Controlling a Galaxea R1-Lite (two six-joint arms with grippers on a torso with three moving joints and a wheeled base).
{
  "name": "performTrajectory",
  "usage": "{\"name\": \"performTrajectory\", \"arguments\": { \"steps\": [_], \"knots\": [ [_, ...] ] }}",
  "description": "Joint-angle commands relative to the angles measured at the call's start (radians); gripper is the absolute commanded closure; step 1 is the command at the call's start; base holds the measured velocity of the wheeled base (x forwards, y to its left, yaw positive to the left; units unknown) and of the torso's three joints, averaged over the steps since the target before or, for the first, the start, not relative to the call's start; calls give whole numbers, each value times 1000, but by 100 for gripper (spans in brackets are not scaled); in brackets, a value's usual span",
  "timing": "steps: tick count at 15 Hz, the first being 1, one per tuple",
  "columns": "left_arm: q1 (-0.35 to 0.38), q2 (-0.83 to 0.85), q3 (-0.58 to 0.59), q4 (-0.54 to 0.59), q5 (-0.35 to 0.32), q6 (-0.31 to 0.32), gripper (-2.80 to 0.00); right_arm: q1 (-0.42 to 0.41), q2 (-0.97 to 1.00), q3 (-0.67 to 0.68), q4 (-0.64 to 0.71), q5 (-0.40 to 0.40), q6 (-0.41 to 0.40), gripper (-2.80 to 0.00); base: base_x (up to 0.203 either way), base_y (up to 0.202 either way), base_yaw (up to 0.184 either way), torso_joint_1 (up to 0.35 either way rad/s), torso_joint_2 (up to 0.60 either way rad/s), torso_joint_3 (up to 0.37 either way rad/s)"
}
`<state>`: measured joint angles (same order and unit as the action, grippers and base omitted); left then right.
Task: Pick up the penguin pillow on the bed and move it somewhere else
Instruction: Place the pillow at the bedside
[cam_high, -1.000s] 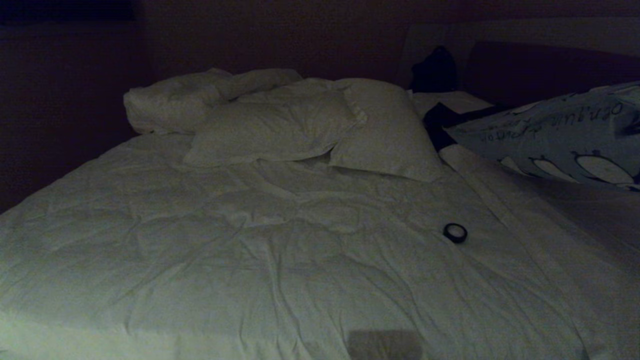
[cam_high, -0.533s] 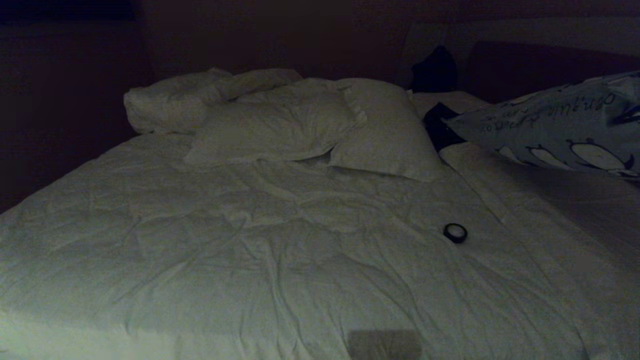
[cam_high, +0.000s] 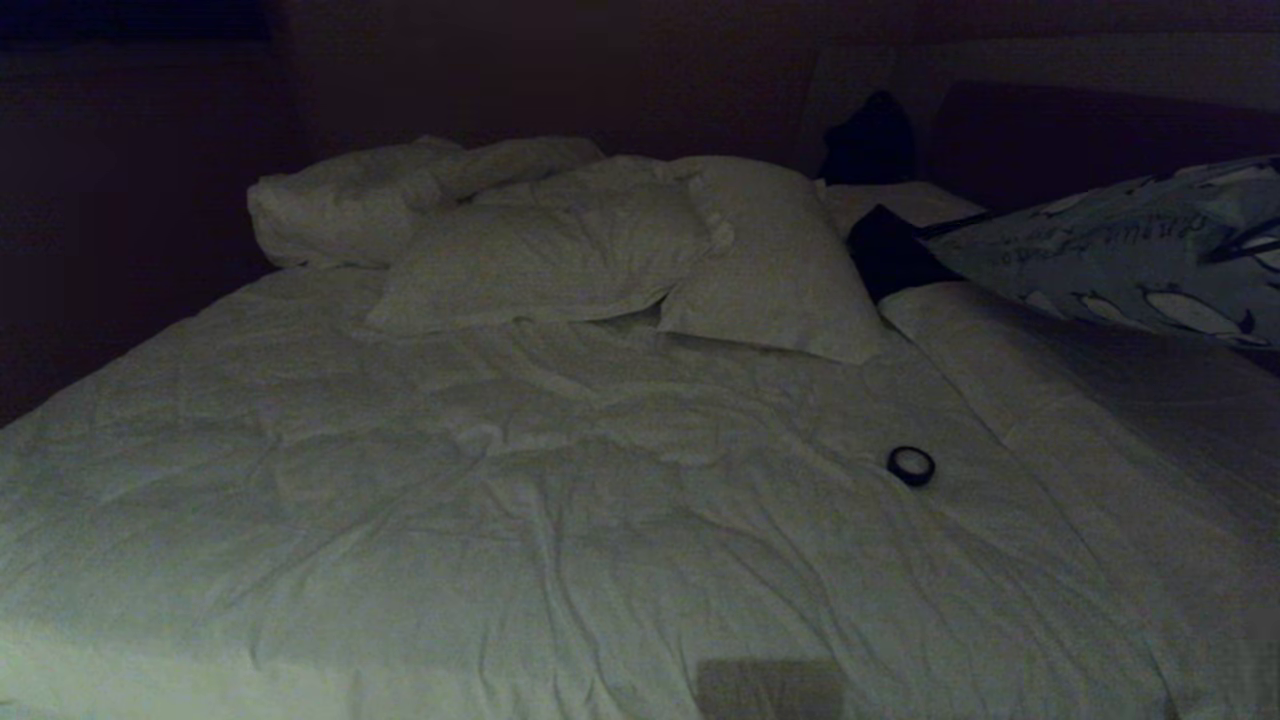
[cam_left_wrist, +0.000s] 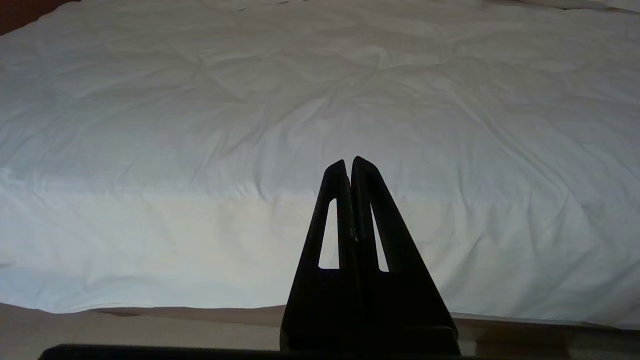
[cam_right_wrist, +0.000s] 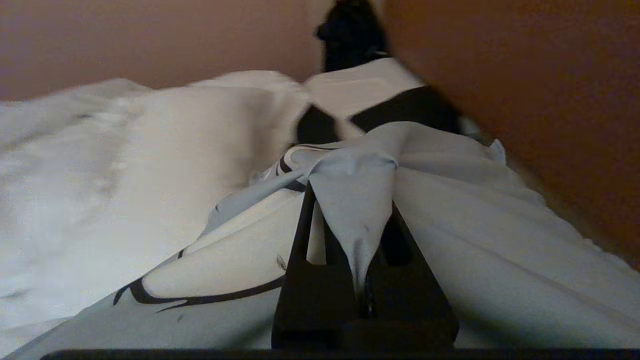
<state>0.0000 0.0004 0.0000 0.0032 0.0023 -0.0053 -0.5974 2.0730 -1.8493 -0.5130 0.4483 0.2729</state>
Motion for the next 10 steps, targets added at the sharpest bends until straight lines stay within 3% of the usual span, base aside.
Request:
{"name": "performTrajectory", "arguments": {
  "steps": [1,10],
  "knots": [
    [0,0,2,0,1,-1,0,-36,115,-97,68,10,-45,0,0,0,0,0,0,0],
    [0,0,2,0,1,-1,0,-107,289,-63,79,43,-258,0,0,0,0,0,0,0]
  ]
}}
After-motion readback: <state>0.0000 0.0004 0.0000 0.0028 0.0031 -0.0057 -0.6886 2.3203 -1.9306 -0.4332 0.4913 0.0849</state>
